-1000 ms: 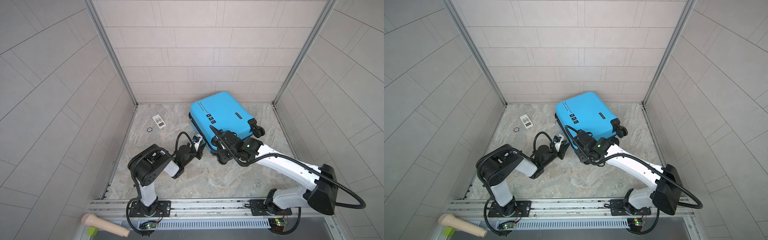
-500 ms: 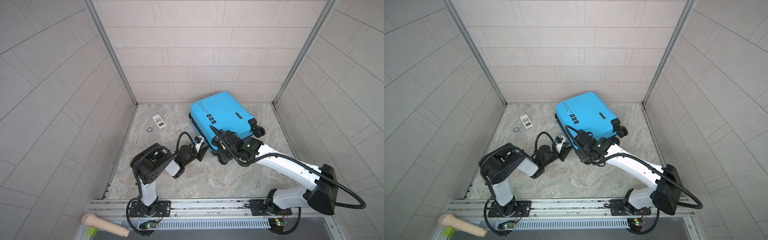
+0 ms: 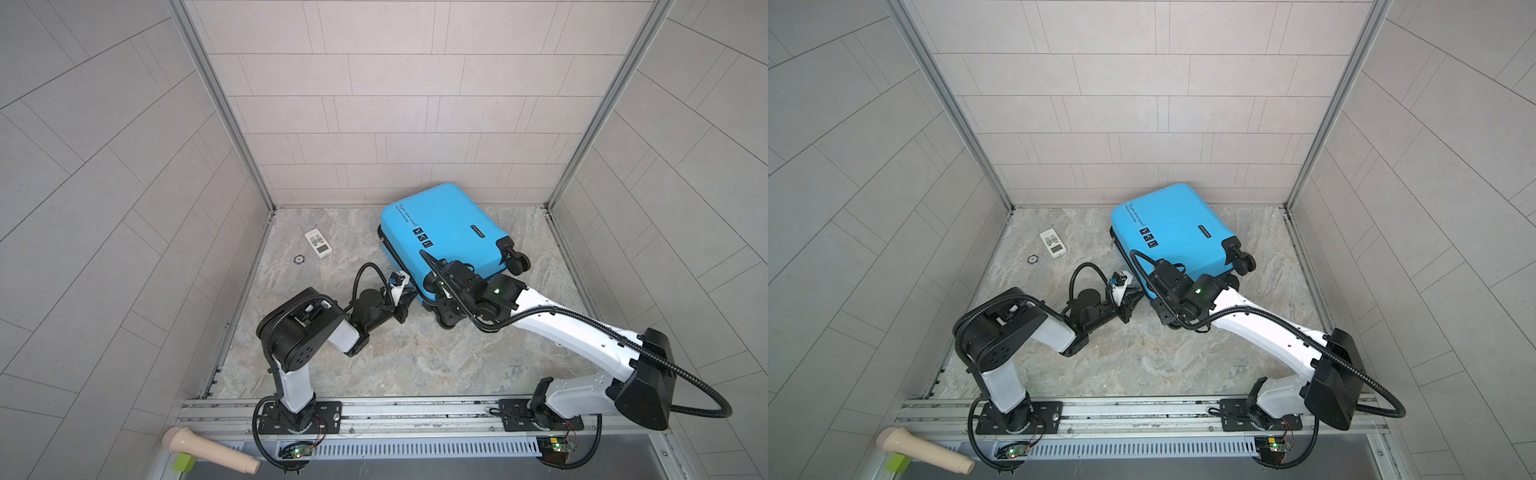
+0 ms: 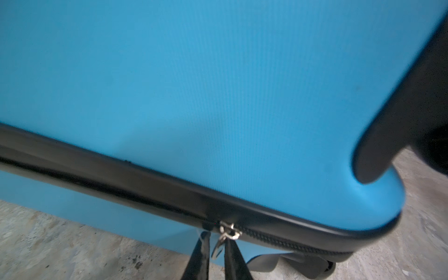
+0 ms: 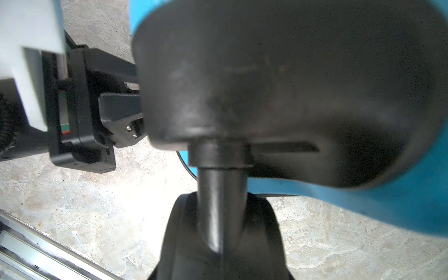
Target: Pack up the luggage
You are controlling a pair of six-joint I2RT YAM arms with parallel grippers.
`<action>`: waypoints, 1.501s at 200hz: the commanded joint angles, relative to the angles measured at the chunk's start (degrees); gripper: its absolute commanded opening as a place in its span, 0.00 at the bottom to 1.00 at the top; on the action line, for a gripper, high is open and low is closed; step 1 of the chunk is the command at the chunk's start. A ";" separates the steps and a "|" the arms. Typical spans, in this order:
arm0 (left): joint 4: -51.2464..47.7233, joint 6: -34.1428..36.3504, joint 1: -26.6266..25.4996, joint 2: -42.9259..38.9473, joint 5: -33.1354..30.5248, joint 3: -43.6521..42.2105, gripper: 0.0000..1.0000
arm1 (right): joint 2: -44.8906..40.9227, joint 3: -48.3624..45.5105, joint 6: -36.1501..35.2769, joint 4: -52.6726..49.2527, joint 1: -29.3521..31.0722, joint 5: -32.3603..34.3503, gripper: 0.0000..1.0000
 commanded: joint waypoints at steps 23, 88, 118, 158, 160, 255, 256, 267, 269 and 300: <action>-0.53 -0.23 -0.17 -3.58 0.97 1.37 0.00 | -1.09 3.75 2.58 1.00 -0.20 1.11 0.00; -11.47 -0.04 -0.96 -9.15 2.17 0.76 0.00 | 0.73 9.30 2.49 3.00 -0.20 -1.19 0.00; -14.10 -0.52 -2.31 -11.35 2.19 0.67 0.00 | 2.52 12.14 2.13 3.70 -0.15 -1.76 0.00; -18.77 0.37 -4.52 -14.28 1.57 1.13 0.00 | 4.46 15.28 1.36 4.16 -0.20 -2.32 0.00; -18.75 0.31 -4.56 -14.33 1.57 1.12 0.00 | 4.49 15.41 1.28 4.14 -0.20 -2.34 0.00; -22.04 -0.40 -7.20 -18.77 -0.17 -0.72 0.00 | 7.19 17.57 -0.18 4.59 -0.20 -3.95 0.00; -21.97 -0.41 -7.25 -18.82 -0.27 -0.73 0.00 | 7.27 17.54 -0.12 4.68 -0.20 -4.07 0.00; -22.04 -0.36 -8.14 -19.02 -0.81 -0.78 0.00 | 7.85 16.47 0.74 6.13 -0.20 -5.48 0.00; -22.05 -0.40 -8.28 -18.97 -0.85 -0.81 0.00 | 7.93 16.21 0.97 6.43 -0.20 -5.72 0.00; -22.34 -0.07 -11.16 -18.93 -2.48 -0.48 0.00 | 8.48 14.38 2.77 8.82 -0.20 -6.91 0.00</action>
